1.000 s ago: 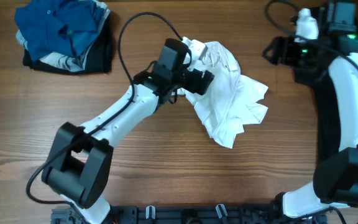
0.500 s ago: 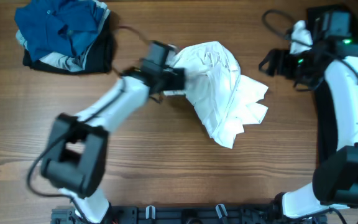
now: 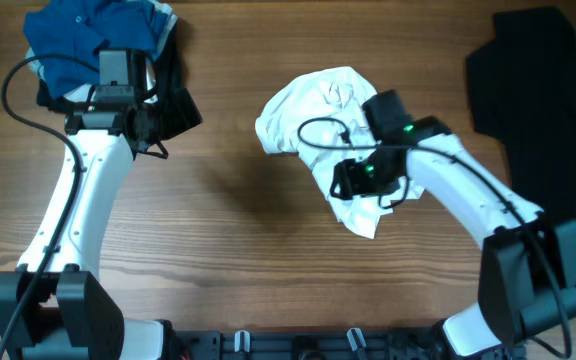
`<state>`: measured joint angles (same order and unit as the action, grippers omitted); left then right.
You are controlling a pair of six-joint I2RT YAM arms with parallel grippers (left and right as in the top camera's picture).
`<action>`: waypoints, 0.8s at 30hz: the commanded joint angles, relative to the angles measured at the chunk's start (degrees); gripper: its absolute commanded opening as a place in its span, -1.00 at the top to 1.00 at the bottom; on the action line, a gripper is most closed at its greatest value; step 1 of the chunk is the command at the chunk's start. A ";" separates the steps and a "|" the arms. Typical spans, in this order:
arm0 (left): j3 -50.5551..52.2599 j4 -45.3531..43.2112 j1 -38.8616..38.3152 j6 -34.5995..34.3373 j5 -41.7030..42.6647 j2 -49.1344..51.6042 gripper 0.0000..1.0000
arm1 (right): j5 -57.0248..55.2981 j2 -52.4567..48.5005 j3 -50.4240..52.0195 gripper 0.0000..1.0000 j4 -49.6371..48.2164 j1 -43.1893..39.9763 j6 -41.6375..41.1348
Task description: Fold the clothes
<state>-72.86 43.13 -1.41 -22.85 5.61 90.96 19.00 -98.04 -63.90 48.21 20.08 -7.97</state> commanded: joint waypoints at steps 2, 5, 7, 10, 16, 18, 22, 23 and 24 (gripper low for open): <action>-0.33 0.02 0.15 0.13 -0.15 0.13 -0.83 | -15.56 0.76 2.78 -0.03 -6.12 6.71 -10.71; -0.33 0.04 0.15 0.13 -0.15 0.13 -0.84 | -23.23 0.76 4.35 0.01 -7.98 8.92 -14.58; -0.33 0.17 0.13 0.13 -0.15 0.13 -0.84 | -26.62 0.76 5.33 0.01 -8.52 9.09 -16.59; -0.33 0.31 0.13 0.13 -0.13 0.13 -0.85 | -29.81 0.76 5.77 0.00 -8.66 8.98 -17.73; -0.33 0.24 0.15 0.13 -0.15 0.13 -0.83 | -29.94 0.74 5.92 0.41 -11.17 8.90 -17.53; -0.33 0.24 0.15 0.15 -0.17 0.13 -0.79 | -30.18 0.74 5.92 0.91 -12.28 8.87 -17.51; -0.35 -0.48 0.22 4.59 -1.01 -0.35 -0.46 | -25.16 1.55 3.52 0.92 -12.94 6.56 -12.09; -0.35 -0.96 0.22 5.05 -1.03 -1.05 -0.41 | -23.37 2.23 1.75 0.92 -11.67 5.66 -10.01; -0.35 -1.44 0.22 5.92 -0.98 -1.79 -0.37 | -21.27 3.41 -1.27 0.92 -9.40 4.39 -7.15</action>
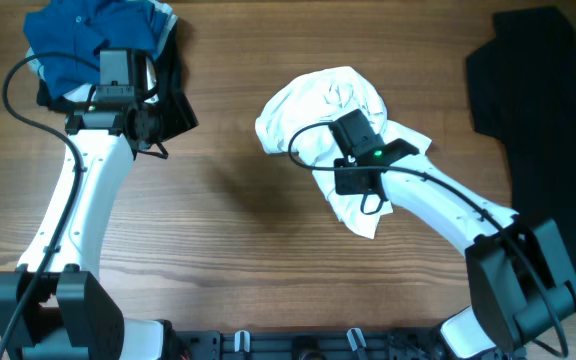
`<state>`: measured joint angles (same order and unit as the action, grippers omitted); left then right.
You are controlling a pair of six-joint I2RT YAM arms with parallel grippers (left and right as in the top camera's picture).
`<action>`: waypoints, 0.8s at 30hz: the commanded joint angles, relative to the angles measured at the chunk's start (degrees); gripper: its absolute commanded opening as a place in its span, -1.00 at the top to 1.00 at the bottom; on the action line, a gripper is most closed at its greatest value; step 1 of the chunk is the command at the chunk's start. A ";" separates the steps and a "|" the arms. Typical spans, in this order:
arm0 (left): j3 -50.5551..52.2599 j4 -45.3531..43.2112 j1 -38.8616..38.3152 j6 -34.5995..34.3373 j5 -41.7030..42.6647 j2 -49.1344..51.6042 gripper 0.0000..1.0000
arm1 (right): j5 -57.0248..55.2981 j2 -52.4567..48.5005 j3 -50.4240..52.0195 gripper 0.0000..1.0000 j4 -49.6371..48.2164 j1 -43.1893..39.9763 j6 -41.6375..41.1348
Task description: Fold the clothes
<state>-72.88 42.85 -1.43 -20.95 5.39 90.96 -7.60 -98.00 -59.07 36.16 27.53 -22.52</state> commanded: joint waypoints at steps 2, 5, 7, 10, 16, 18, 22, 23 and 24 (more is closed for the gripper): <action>-0.33 -2.23 0.24 4.28 -0.87 -3.91 -0.30 | 8.09 5.38 -12.57 0.92 7.37 -4.94 12.13; -0.33 -4.55 0.50 5.64 -0.98 -8.33 -0.26 | 10.16 7.65 -24.22 0.92 15.98 -6.01 17.07; -0.33 -5.73 1.09 5.60 -0.98 -11.13 -0.25 | 10.95 8.02 -31.41 0.92 21.73 -5.86 19.08; -0.33 -6.95 3.06 5.60 -0.98 -16.09 -0.26 | 14.78 8.02 -43.71 0.92 32.44 -4.55 22.58; -0.33 -5.44 7.67 5.60 -0.98 -22.84 -0.38 | 11.28 7.89 -50.99 0.69 42.97 -2.51 16.52; -0.33 -4.02 8.59 5.60 -0.98 -23.08 -0.54 | 10.86 7.41 -48.89 0.41 42.95 -2.64 14.73; -0.33 -0.59 10.10 5.60 -0.98 -22.23 -0.73 | 10.82 6.84 -39.98 -0.24 40.06 -2.62 12.20; -0.33 0.15 10.34 5.60 -0.96 -21.86 -0.76 | 10.88 6.82 -36.30 -0.38 38.25 -2.62 11.67; -0.33 0.76 10.34 5.60 -0.98 -21.53 -0.78 | 10.86 6.82 -32.33 -0.46 36.15 -2.62 10.69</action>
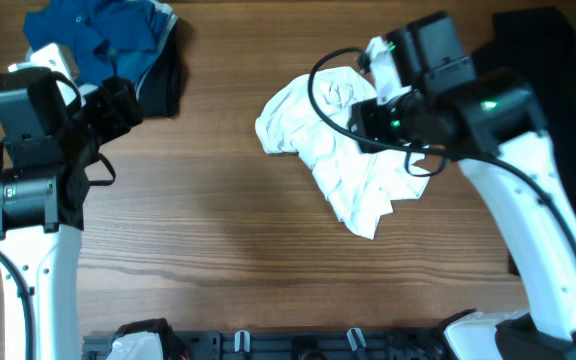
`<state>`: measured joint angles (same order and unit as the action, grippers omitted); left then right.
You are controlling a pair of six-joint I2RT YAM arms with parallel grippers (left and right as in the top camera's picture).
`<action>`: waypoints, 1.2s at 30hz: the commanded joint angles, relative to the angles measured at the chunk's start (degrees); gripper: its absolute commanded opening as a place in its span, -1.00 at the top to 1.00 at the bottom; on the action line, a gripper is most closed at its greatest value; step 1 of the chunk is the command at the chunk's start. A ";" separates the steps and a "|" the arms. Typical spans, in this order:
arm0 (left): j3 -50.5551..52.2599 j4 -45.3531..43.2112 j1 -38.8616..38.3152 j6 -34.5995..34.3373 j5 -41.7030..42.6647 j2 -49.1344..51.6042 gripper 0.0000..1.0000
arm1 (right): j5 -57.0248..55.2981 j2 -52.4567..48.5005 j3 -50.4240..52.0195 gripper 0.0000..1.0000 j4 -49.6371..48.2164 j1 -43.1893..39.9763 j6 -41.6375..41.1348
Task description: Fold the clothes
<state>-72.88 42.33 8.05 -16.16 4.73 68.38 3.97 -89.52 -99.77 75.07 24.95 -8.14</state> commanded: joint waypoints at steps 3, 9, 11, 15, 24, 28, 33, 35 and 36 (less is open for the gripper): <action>-0.31 2.25 0.85 0.81 -0.33 1.90 -0.79 | 0.39 -1.68 18.47 -0.46 -9.42 -0.04 -4.85; -0.31 3.30 0.85 0.76 -0.28 3.76 -0.81 | 0.59 -1.84 36.70 -0.25 -27.43 -0.04 -6.71; -0.31 3.80 0.85 0.76 -0.28 4.55 -0.81 | 0.59 -2.21 41.48 -0.18 -32.89 -0.04 -7.52; -0.31 4.74 0.83 0.74 -0.24 6.32 -0.81 | 0.59 -3.58 47.47 -0.14 -41.94 -0.04 -8.57; -0.31 5.38 0.79 0.72 0.35 10.16 -0.80 | -1.40 -10.67 50.01 0.45 -50.16 -0.04 -11.13; -0.31 5.49 0.79 0.74 0.33 10.49 -0.80 | -4.33 -8.85 49.31 0.92 -48.33 -0.59 -12.98; -0.31 4.76 0.79 0.74 0.37 10.49 -0.79 | -4.55 -0.81 42.03 0.92 -36.87 -3.82 -9.07; -0.31 4.26 0.79 0.76 1.33 10.49 -0.75 | -3.87 3.85 35.32 0.92 -28.85 -4.39 -5.44; -0.33 3.96 0.79 0.76 2.03 10.49 -0.74 | -3.69 5.27 32.33 0.92 -25.77 -4.39 -4.44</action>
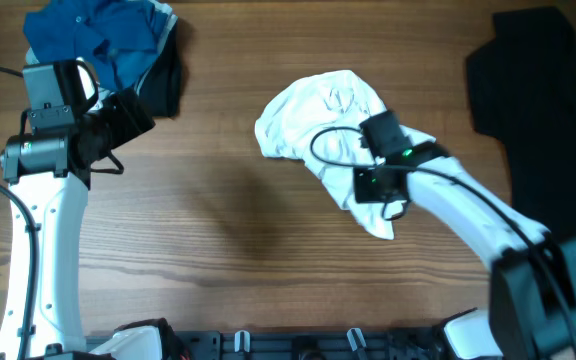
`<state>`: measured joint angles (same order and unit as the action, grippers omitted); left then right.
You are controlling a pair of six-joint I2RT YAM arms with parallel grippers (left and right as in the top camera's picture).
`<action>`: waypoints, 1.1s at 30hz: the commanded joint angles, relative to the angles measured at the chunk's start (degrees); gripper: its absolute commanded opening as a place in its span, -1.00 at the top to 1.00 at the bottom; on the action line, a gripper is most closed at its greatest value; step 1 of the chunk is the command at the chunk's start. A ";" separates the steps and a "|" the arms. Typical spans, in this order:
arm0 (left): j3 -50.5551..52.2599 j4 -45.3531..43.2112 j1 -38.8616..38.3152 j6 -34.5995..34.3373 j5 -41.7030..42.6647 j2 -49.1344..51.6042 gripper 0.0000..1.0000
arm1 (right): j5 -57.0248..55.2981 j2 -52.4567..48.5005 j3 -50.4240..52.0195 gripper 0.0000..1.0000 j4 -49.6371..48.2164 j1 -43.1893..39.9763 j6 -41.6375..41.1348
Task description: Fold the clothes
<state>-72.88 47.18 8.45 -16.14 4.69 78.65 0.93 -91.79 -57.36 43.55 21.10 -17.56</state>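
Observation:
A crumpled white garment (pixel 320 118) lies in the middle of the table in the overhead view. My right gripper (pixel 370 186) is low on the garment's lower right part, fingers hidden under the wrist, so its grip is not readable. A heap of blue clothes (pixel 98 35) with a black piece (pixel 165 80) sits at the far left corner. My left gripper (pixel 136 113) hovers just below that heap, jaws spread, nothing between them. A black garment (pixel 538 90) lies spread at the far right.
The wooden table (pixel 218 230) shows bare wood between the two arms and along the front. The black garment runs down the right edge behind my right arm. The arm bases stand at the front edge.
My right arm has come down from high over the white garment's right side to its lower part. The garment's lower flap is narrower now. My left arm shifted slightly right, toward the blue heap.
First my right gripper was on the white garment's lower middle and my left at the black piece by the blue heap. Then the right sat further left. Both arms then stood raised and the garment's lower flap lay wider. Now the right is back down on the cloth.

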 commanded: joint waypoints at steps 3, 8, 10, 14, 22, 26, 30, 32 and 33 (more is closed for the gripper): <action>-0.33 -1.90 0.39 0.74 4.33 0.22 -0.73 | 0.98 10.60 -19.54 0.92 14.58 -0.48 7.19; -0.33 -4.13 0.42 0.79 5.97 0.09 -0.73 | 6.34 12.31 -34.53 0.92 26.84 -0.39 10.19; -0.33 -4.81 0.48 1.01 5.95 -0.33 -0.73 | 8.83 12.31 -40.30 0.92 30.97 0.07 11.50; -0.33 -5.38 0.55 2.51 5.73 -1.84 -0.73 | 12.41 12.17 -48.76 0.92 36.74 2.99 13.07; -0.33 -5.33 3.82 2.51 6.80 -7.19 -0.73 | 11.98 12.46 -55.58 0.92 44.28 10.64 12.79; -0.33 -5.35 2.93 4.44 9.84 -8.02 -0.73 | -1.18 13.35 -55.25 0.92 48.63 7.04 6.43; -0.31 -5.86 -0.39 5.51 12.07 -6.16 -0.73 | -1.09 14.40 -52.02 0.92 48.59 -0.61 5.40; -0.33 -6.73 -3.41 5.53 12.04 -4.04 -0.73 | -1.09 14.38 -49.51 0.92 48.59 -5.09 5.64; -0.31 -7.37 -5.05 5.53 12.04 -2.71 -0.72 | -1.11 14.38 -48.06 0.92 48.35 -6.95 5.97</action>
<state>-72.88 41.19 8.16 -12.62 14.09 72.16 2.83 -78.28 -108.86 92.18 19.03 -10.41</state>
